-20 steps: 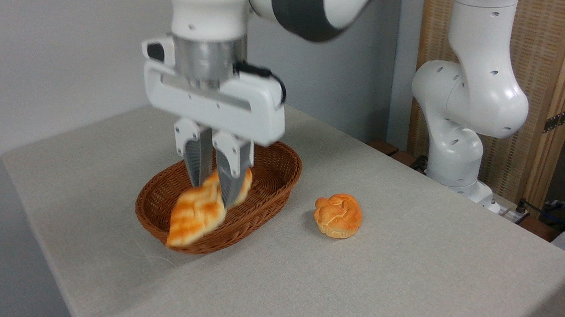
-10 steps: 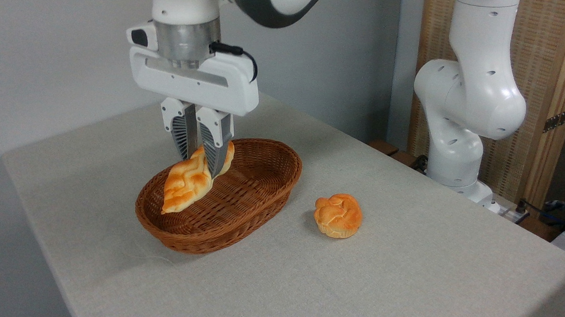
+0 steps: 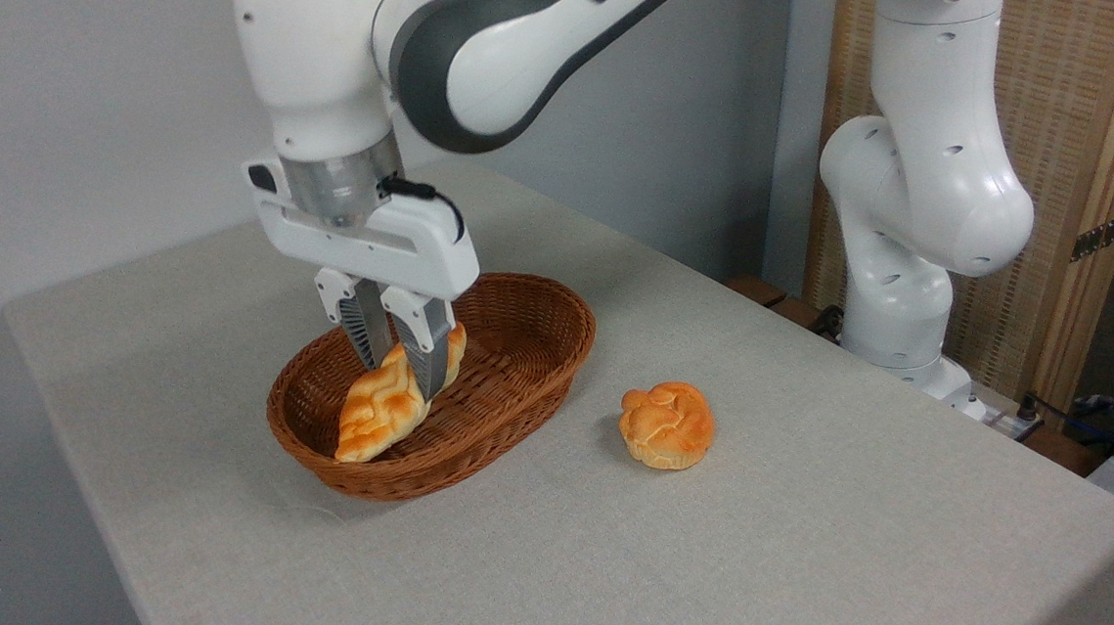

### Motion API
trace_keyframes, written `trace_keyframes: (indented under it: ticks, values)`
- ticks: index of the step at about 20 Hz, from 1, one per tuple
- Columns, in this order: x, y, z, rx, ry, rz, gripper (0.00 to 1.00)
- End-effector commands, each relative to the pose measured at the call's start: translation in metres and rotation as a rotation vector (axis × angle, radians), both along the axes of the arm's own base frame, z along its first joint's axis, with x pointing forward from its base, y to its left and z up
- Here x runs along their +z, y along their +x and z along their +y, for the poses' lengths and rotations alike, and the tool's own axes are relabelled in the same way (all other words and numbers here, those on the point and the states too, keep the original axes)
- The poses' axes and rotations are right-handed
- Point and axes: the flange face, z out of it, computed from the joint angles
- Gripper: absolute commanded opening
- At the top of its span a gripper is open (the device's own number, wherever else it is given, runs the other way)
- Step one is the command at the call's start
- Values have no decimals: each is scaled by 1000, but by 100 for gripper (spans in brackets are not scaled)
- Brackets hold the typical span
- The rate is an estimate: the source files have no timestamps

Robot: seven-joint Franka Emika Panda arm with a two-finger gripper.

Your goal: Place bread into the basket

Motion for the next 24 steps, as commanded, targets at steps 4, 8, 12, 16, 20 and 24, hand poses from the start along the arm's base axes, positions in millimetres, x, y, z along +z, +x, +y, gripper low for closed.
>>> trace_keyframes:
  ticks: [4,8,12,16,20,24]
  values:
    - [1,-1,-14,-7,-11,0,100]
    - [3,-1,-14,-4,-17,-6,100]
    - [4,0,-15,-3,-20,-12,100]
    - [5,0,-15,7,-38,-9,100]
    - [12,3,-12,13,-40,-22,100]
    - [54,13,-8,12,-46,-99,100]
